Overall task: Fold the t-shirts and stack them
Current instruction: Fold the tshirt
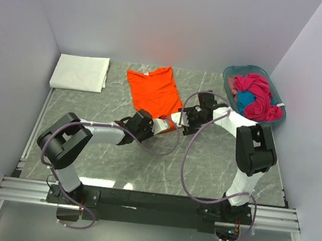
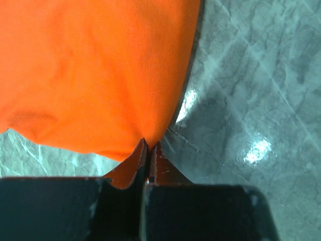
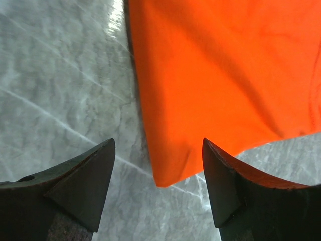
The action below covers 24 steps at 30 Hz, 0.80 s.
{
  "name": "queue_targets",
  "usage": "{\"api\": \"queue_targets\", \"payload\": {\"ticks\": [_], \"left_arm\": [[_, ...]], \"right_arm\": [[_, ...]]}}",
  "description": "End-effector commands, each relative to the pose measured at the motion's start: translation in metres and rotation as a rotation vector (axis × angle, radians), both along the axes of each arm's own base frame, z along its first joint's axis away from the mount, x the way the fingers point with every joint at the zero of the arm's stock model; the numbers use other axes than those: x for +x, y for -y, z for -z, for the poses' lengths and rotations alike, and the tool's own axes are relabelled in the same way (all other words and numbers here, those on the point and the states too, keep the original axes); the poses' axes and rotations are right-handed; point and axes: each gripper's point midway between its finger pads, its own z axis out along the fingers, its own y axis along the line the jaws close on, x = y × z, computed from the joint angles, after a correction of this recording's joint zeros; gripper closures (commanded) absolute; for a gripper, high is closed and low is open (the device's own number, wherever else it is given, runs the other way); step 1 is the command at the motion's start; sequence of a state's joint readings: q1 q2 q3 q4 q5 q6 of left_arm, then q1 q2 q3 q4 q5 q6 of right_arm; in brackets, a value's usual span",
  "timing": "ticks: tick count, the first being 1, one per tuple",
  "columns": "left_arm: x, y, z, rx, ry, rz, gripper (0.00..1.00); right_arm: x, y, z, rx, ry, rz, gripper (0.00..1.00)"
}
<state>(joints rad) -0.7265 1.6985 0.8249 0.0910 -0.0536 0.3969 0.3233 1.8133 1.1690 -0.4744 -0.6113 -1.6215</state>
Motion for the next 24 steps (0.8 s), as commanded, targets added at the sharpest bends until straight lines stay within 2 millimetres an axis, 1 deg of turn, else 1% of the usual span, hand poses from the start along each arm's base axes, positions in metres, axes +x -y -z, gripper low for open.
{"api": "queue_targets", "payload": {"ticks": [1, 6, 9, 11, 14, 15, 17, 19, 21, 23, 24], "left_arm": [[-0.008, 0.002, -0.010, -0.036, -0.005, 0.003, 0.99], [-0.010, 0.003, -0.012, -0.040, -0.003, 0.010, 0.99], [-0.010, 0.005, -0.018, -0.057, 0.000, 0.014, 0.99], [-0.011, 0.008, -0.022, -0.077, -0.001, 0.013, 0.99], [-0.017, 0.009, -0.025, -0.097, 0.001, 0.015, 0.99], [-0.019, 0.008, -0.025, -0.100, 0.001, 0.015, 0.99], [-0.020, 0.010, -0.030, -0.118, 0.010, 0.014, 0.99], [-0.024, 0.011, -0.033, -0.127, 0.009, 0.015, 0.99], [-0.033, 0.018, -0.035, -0.148, 0.001, 0.045, 0.99], [-0.040, 0.021, -0.037, -0.155, -0.002, 0.067, 0.99], [-0.047, 0.023, -0.037, -0.158, -0.003, 0.085, 0.99]], "right_arm": [[0.024, -0.005, -0.003, -0.015, 0.056, 0.026, 0.24], [0.026, -0.001, 0.015, -0.075, 0.048, 0.032, 0.27], [0.034, -0.001, 0.015, -0.073, 0.069, 0.064, 0.31], [0.034, -0.001, 0.016, -0.073, 0.070, 0.067, 0.33], [0.029, -0.001, 0.022, -0.098, 0.071, 0.053, 0.41], [0.028, -0.001, 0.022, -0.104, 0.072, 0.048, 0.49], [0.022, -0.003, 0.024, -0.109, 0.056, 0.038, 0.58], [0.014, -0.003, 0.025, -0.112, 0.029, 0.022, 0.78], [0.006, -0.001, 0.025, -0.112, 0.021, 0.009, 0.99], [-0.001, 0.001, 0.024, -0.114, 0.013, 0.003, 1.00], [-0.009, 0.004, 0.021, -0.116, -0.002, -0.001, 1.00]]}}
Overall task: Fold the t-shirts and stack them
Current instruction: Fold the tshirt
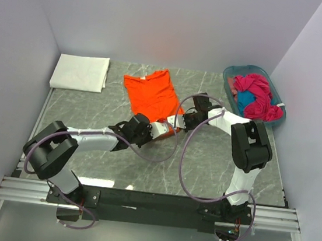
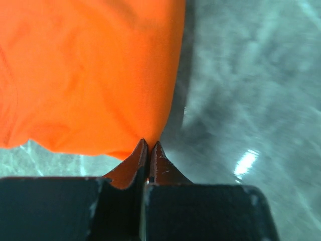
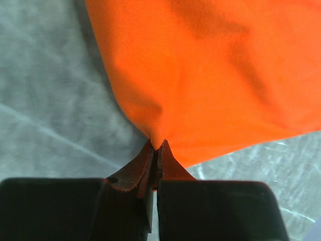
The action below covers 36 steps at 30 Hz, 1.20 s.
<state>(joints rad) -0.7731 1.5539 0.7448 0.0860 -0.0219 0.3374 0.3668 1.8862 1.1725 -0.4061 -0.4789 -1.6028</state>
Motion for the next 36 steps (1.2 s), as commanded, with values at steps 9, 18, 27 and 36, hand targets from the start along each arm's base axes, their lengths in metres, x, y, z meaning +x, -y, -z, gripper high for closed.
{"api": "queue_targets", "payload": {"ticks": [9, 18, 27, 36], "left_arm": [[-0.116, 0.047, -0.008, -0.105, -0.239, 0.353, 0.99], [-0.155, 0.063, -0.046, -0.145, -0.223, 0.499, 1.00], [-0.056, 0.033, -0.098, -0.249, -0.004, 0.296, 1.00], [0.076, -0.012, -0.126, -0.365, 0.157, 0.094, 1.00]], "right_arm": [[-0.132, 0.041, -0.028, 0.013, -0.178, -0.084, 1.00], [-0.188, 0.058, -0.051, 0.052, -0.155, -0.049, 1.00], [-0.090, 0.018, -0.118, 0.195, -0.092, 0.102, 1.00], [0.043, -0.040, -0.162, 0.366, -0.049, 0.302, 1.00]]}}
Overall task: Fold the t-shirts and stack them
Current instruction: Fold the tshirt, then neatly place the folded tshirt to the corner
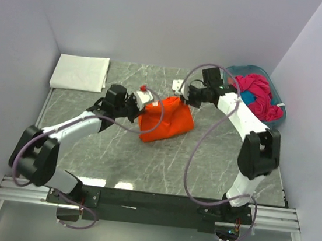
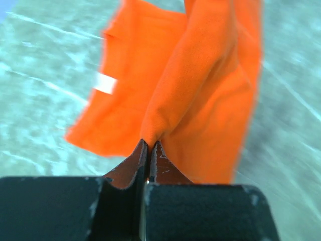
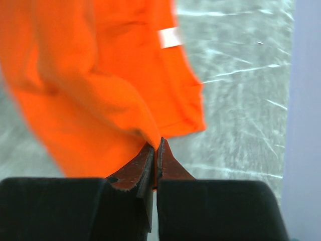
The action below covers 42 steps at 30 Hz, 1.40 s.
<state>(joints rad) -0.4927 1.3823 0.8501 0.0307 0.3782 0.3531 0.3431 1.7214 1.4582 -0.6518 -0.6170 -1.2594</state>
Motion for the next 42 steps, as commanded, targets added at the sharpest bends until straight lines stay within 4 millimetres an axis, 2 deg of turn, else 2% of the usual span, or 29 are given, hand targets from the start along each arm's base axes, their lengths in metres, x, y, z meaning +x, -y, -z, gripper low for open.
{"api": "queue_targets", "payload": {"ticks": [1, 2, 3, 5, 7, 8, 16, 23, 26, 29, 30, 31, 32, 33, 34, 36, 37, 38, 39, 40, 41, 42], "left_arm": [[0.045, 0.009, -0.029, -0.062, 0.129, -0.002, 1.00], [0.056, 0.006, -0.020, -0.048, 0.122, -0.024, 1.00], [0.070, 0.003, -0.027, -0.051, 0.156, -0.060, 1.00], [0.085, -0.003, -0.025, -0.048, 0.176, -0.101, 1.00], [0.100, -0.012, -0.032, -0.055, 0.220, -0.162, 1.00], [0.104, -0.014, -0.028, -0.055, 0.218, -0.179, 1.00], [0.119, -0.035, -0.016, -0.029, 0.215, -0.313, 1.00], [0.124, -0.032, -0.002, -0.010, 0.162, -0.312, 1.00], [0.127, -0.031, 0.002, -0.004, 0.139, -0.313, 1.00], [0.132, -0.035, 0.006, -0.003, 0.117, -0.351, 1.00], [0.134, -0.037, 0.007, -0.006, 0.107, -0.368, 0.98], [0.140, -0.043, 0.010, -0.013, 0.074, -0.428, 0.93], [0.144, -0.048, 0.012, -0.013, 0.052, -0.469, 0.71], [0.154, -0.051, 0.001, -0.031, 0.056, -0.517, 0.60], [0.157, -0.063, 0.010, -0.006, 0.025, -0.589, 0.54], [0.169, -0.076, -0.006, -0.053, 0.036, -0.717, 0.09], [0.173, -0.094, -0.015, -0.071, 0.052, -0.848, 0.01], [0.174, -0.097, -0.021, -0.106, 0.044, -0.877, 0.01], [0.174, -0.097, -0.030, -0.129, 0.042, -0.882, 0.00], [0.173, -0.095, -0.042, -0.184, 0.028, -0.878, 0.01], [0.166, -0.094, -0.039, -0.186, -0.015, -0.873, 0.01], [0.163, -0.091, -0.043, -0.208, -0.043, -0.861, 0.01]], "right_arm": [[0.044, -0.024, -0.006, 0.110, -0.028, 0.140, 1.00], [0.062, -0.028, -0.015, 0.133, 0.021, 0.171, 1.00], [0.070, -0.031, -0.008, 0.150, -0.002, 0.216, 1.00], [0.088, -0.036, -0.014, 0.193, 0.046, 0.253, 1.00], [0.099, -0.039, -0.007, 0.206, 0.044, 0.304, 1.00], [0.107, -0.041, -0.012, 0.220, 0.070, 0.317, 1.00], [0.130, -0.051, 0.009, 0.215, 0.050, 0.383, 1.00], [0.139, -0.050, 0.019, 0.209, 0.038, 0.428, 1.00], [0.141, -0.052, 0.020, 0.209, 0.033, 0.435, 0.94], [0.147, -0.053, 0.020, 0.219, 0.045, 0.458, 0.81], [0.151, -0.050, 0.018, 0.235, 0.047, 0.506, 0.70], [0.158, -0.051, 0.013, 0.263, 0.074, 0.538, 0.52], [0.164, -0.050, 0.007, 0.286, 0.088, 0.581, 0.46], [0.168, -0.049, 0.001, 0.338, 0.071, 0.664, 0.38], [0.178, -0.040, -0.011, 0.355, 0.111, 0.744, 0.36], [0.183, -0.029, -0.029, 0.414, 0.108, 0.847, 0.33], [0.183, -0.020, -0.034, 0.417, 0.094, 0.866, 0.33], [0.179, -0.018, -0.040, 0.435, 0.076, 0.858, 0.32], [0.170, -0.014, -0.062, 0.480, 0.064, 0.852, 0.32], [0.155, -0.012, -0.052, 0.469, -0.015, 0.810, 0.31], [0.143, -0.010, -0.055, 0.465, -0.058, 0.774, 0.31], [0.126, -0.008, -0.069, 0.457, -0.079, 0.708, 0.31]]}}
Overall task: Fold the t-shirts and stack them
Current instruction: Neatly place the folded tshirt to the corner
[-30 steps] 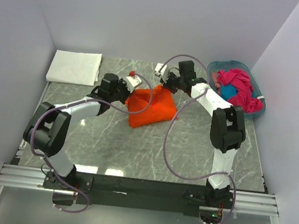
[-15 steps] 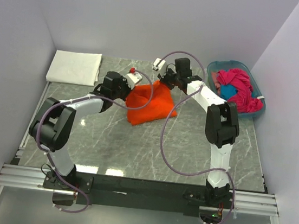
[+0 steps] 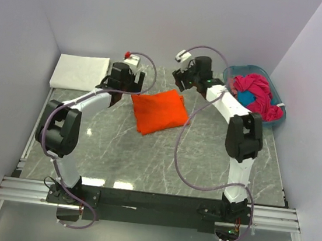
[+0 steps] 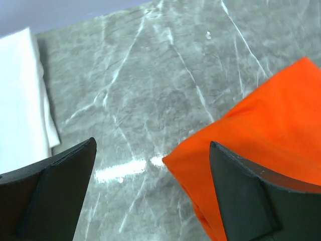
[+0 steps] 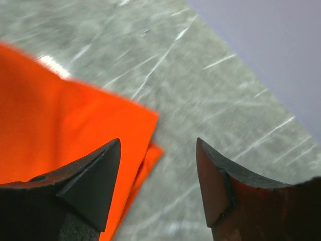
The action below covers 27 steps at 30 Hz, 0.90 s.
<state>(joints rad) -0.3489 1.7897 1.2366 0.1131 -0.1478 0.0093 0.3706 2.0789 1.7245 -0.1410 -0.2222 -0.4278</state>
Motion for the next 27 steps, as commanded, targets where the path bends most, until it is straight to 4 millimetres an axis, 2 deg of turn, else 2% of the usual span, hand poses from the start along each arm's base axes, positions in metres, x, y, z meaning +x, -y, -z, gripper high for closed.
{"api": "queue_targets", "payload": {"ticks": [1, 2, 3, 4, 5, 6, 7, 8, 9, 10, 12, 13, 15, 16, 18, 20, 21, 23, 24, 25, 27], "left_arm": [[-0.009, -0.006, -0.048, -0.176, 0.003, -0.082, 0.01], [-0.019, 0.004, -0.043, -0.268, -0.059, -0.065, 0.01], [-0.031, 0.008, -0.030, -0.317, -0.123, -0.052, 0.00], [-0.039, 0.012, -0.029, -0.415, -0.164, -0.059, 0.01], [-0.048, 0.018, -0.023, -0.465, -0.201, -0.049, 0.00], [-0.065, 0.028, -0.005, -0.520, -0.266, -0.008, 0.00], [-0.076, 0.031, -0.002, -0.555, -0.291, 0.005, 0.01], [-0.092, 0.034, 0.019, -0.613, -0.353, -0.017, 0.00], [-0.094, 0.038, 0.018, -0.657, -0.344, -0.014, 0.01], [-0.099, 0.038, 0.024, -0.679, -0.360, -0.018, 0.00], [-0.107, 0.037, 0.043, -0.699, -0.410, -0.056, 0.01], [-0.108, 0.037, 0.054, -0.701, -0.432, -0.068, 0.01], [-0.106, 0.036, 0.065, -0.691, -0.460, -0.096, 0.01], [-0.106, 0.036, 0.079, -0.677, -0.492, -0.115, 0.00], [-0.103, 0.037, 0.086, -0.671, -0.509, -0.115, 0.01], [-0.104, 0.040, 0.101, -0.664, -0.554, -0.117, 0.01], [-0.099, 0.043, 0.100, -0.668, -0.556, -0.108, 0.00], [-0.100, 0.047, 0.112, -0.674, -0.603, -0.109, 0.01], [-0.094, 0.050, 0.110, -0.682, -0.604, -0.104, 0.01], [-0.094, 0.052, 0.119, -0.681, -0.634, -0.112, 0.03], [-0.090, 0.053, 0.123, -0.673, -0.663, -0.132, 0.07]], "right_arm": [[-0.047, 0.013, -0.077, 0.139, -0.025, -0.138, 0.33], [-0.077, 0.015, -0.068, 0.192, -0.147, -0.251, 0.35], [-0.095, 0.015, -0.080, 0.238, -0.176, -0.295, 0.37], [-0.117, 0.019, -0.068, 0.264, -0.269, -0.316, 0.37], [-0.134, 0.017, -0.071, 0.311, -0.311, -0.369, 0.37], [-0.146, 0.025, -0.080, 0.332, -0.318, -0.372, 0.37], [-0.162, 0.028, -0.067, 0.344, -0.372, -0.378, 0.37], [-0.178, 0.033, -0.077, 0.368, -0.377, -0.390, 0.37], [-0.185, 0.035, -0.076, 0.376, -0.382, -0.391, 0.37], [-0.199, 0.036, -0.063, 0.382, -0.422, -0.387, 0.37], [-0.216, 0.039, -0.068, 0.382, -0.413, -0.397, 0.37], [-0.224, 0.040, -0.061, 0.385, -0.435, -0.395, 0.37], [-0.235, 0.041, -0.062, 0.384, -0.441, -0.399, 0.37], [-0.241, 0.042, -0.055, 0.384, -0.457, -0.395, 0.37], [-0.248, 0.044, -0.048, 0.386, -0.470, -0.386, 0.37], [-0.251, 0.044, -0.045, 0.395, -0.472, -0.386, 0.37], [-0.252, 0.044, -0.043, 0.403, -0.482, -0.380, 0.37], [-0.257, 0.043, -0.038, 0.417, -0.496, -0.387, 0.37], [-0.258, 0.043, -0.035, 0.419, -0.505, -0.387, 0.37], [-0.257, 0.042, -0.035, 0.417, -0.506, -0.389, 0.37], [-0.257, 0.044, -0.034, 0.412, -0.510, -0.384, 0.37]]}}
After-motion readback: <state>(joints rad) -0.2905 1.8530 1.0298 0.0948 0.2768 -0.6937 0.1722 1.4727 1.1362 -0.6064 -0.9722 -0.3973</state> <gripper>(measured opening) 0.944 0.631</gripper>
